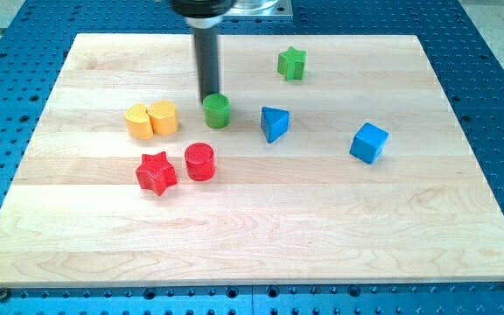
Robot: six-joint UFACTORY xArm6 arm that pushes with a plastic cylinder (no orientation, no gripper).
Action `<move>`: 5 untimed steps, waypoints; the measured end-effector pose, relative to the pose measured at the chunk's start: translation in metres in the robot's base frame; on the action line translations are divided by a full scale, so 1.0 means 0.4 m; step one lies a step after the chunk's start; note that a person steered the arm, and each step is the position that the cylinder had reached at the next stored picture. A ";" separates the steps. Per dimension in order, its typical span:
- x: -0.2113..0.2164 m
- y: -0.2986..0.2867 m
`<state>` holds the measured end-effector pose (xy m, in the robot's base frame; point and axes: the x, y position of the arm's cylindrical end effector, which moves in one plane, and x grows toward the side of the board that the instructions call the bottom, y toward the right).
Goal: Push the green star into the green circle
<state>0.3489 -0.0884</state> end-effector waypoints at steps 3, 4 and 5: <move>-0.006 -0.330; 0.134 -0.325; 0.165 -0.324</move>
<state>0.4148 -0.2182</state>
